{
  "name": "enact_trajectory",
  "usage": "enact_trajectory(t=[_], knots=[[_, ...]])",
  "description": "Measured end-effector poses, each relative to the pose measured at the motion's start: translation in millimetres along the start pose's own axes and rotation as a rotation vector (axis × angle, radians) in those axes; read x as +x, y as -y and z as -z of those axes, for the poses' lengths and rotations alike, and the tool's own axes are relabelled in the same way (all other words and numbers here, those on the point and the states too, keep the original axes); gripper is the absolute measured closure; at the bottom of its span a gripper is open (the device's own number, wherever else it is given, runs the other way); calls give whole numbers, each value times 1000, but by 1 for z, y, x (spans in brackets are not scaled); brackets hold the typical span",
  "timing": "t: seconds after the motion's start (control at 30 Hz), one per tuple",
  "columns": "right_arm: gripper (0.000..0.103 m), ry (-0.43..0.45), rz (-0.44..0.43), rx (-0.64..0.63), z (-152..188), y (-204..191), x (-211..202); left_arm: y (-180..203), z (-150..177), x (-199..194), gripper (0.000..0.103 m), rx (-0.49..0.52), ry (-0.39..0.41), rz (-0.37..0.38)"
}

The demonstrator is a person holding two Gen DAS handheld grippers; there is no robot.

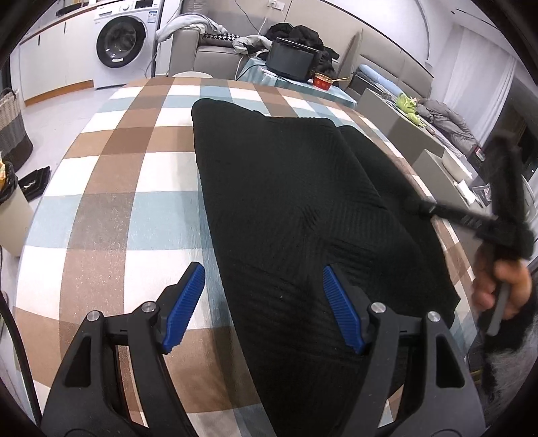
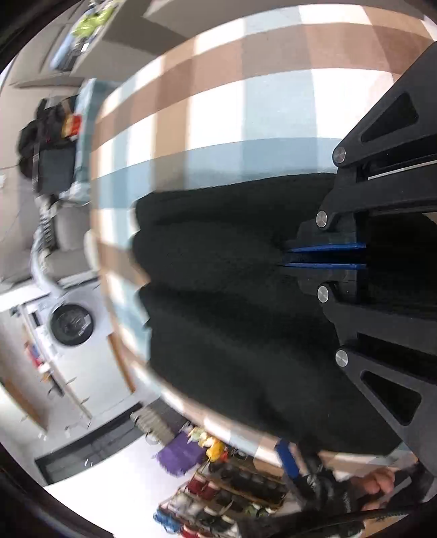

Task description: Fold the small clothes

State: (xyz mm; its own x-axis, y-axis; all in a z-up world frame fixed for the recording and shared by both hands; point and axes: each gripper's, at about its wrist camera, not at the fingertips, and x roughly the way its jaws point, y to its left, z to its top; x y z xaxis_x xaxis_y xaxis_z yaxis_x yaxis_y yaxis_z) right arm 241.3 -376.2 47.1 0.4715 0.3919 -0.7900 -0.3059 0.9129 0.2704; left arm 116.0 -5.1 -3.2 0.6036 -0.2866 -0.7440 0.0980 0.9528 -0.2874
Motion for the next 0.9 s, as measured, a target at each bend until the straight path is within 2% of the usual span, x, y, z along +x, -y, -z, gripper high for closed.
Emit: enact_trajectory(t=[0.07,0.17,0.23,0.3,0.33,0.37,0.4,0.47,0.53,0.63,0.77,0.83,0.87,0.9], knots=[[98,66,-23,-9,-6,-4,-22,0,-1,-4,33,-6,12,2],[98,105,18,-37,-10,-5,-33,-2,-2,-2,33,-14,14,-9],[98,71,65,-22,-6,5,-17,-3,-1,3,33,-16,-4,-12],[96,-27,74,3,0,17,10,-1,1,7,33,-6,-19,-17],[94,-48,81,7,2,20,12,0,3,8,33,6,-24,-25],[88,-56,83,11,6,22,11,0,3,9,33,12,-27,-28],[76,-38,79,17,7,23,4,0,4,9,33,16,-30,-29],[59,1,82,29,5,24,-9,0,4,10,33,15,-32,-23],[59,42,44,33,2,19,-23,-1,3,12,33,13,-30,-23],[59,38,-48,7,-7,4,-22,-3,2,13,33,4,-32,-16],[59,-27,-122,-23,-26,-14,15,-9,2,7,33,-1,-23,-19],[59,-87,-147,8,-39,-14,46,-14,2,4,33,-11,-15,-27],[63,-108,-152,26,-42,-14,54,-17,2,2,33,-20,-11,-31],[81,-131,-163,43,-46,-14,65,-20,2,0,33,-31,-4,-32]])
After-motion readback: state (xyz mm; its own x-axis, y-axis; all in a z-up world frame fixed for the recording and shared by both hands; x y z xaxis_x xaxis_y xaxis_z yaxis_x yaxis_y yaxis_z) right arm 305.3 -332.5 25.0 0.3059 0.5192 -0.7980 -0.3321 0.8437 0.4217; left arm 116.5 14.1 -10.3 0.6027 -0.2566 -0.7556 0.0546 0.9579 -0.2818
